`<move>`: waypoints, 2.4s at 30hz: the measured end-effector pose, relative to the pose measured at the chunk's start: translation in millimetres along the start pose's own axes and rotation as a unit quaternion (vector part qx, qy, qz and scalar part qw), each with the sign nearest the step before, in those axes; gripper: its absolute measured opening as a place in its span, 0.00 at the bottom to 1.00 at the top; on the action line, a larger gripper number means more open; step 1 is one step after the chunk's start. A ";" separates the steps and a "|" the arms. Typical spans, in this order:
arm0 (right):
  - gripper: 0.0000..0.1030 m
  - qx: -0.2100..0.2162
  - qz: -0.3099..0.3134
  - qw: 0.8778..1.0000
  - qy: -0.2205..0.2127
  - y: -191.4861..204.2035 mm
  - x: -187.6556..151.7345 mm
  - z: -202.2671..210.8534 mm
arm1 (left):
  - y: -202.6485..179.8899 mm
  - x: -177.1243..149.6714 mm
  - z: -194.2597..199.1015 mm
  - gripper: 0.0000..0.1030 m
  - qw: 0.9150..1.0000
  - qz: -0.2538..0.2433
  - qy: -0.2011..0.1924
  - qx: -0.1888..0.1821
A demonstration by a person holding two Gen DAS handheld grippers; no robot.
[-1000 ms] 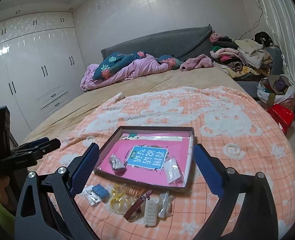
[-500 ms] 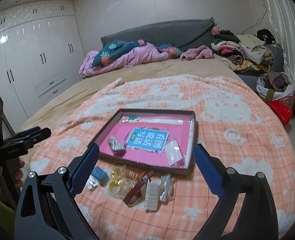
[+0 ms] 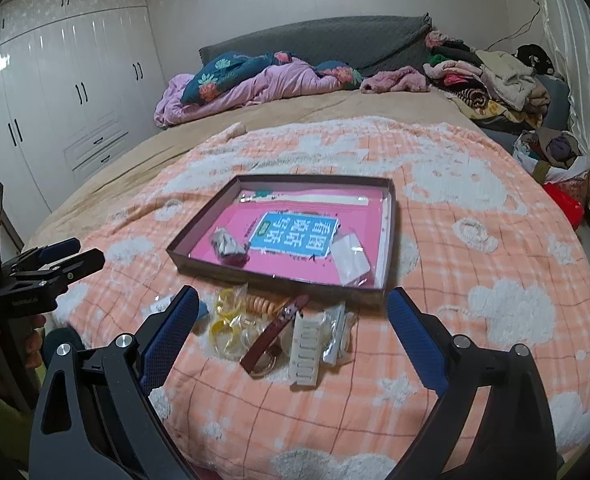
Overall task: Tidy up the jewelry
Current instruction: 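Withdraw both tools from the box back toward the remaining items, then grasp the earring card with the left tool while the right tool grasps the white comb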
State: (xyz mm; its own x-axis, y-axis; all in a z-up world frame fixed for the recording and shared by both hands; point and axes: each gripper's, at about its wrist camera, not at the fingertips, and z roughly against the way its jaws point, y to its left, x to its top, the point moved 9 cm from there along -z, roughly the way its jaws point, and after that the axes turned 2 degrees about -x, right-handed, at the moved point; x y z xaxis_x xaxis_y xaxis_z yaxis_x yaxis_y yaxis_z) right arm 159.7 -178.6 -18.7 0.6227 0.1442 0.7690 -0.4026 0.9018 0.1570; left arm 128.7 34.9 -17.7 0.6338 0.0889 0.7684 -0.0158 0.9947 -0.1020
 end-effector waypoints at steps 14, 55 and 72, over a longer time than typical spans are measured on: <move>0.90 -0.010 0.006 0.999 0.037 -1.6 -30.3 -21.8 | -5.2 -37.0 -27.3 0.91 0.999 -0.026 0.040 0.003; 0.25 0.005 -0.054 0.991 0.119 -29.6 -87.1 -97.9 | 2.4 -91.8 -108.0 0.91 0.993 -0.035 0.110 -0.031; 0.25 -0.028 -0.062 0.994 0.081 -53.7 -77.4 -55.8 | -4.5 -77.8 -90.0 0.58 0.994 -0.075 0.073 -0.024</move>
State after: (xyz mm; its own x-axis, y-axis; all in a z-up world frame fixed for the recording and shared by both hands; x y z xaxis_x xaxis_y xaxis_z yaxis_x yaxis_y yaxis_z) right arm 170.6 -215.5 -121.2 0.7667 0.0904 0.6356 -0.2807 0.9376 0.2051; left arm 149.0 18.8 -133.9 0.7320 -0.0731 0.6773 0.1221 0.9922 -0.0250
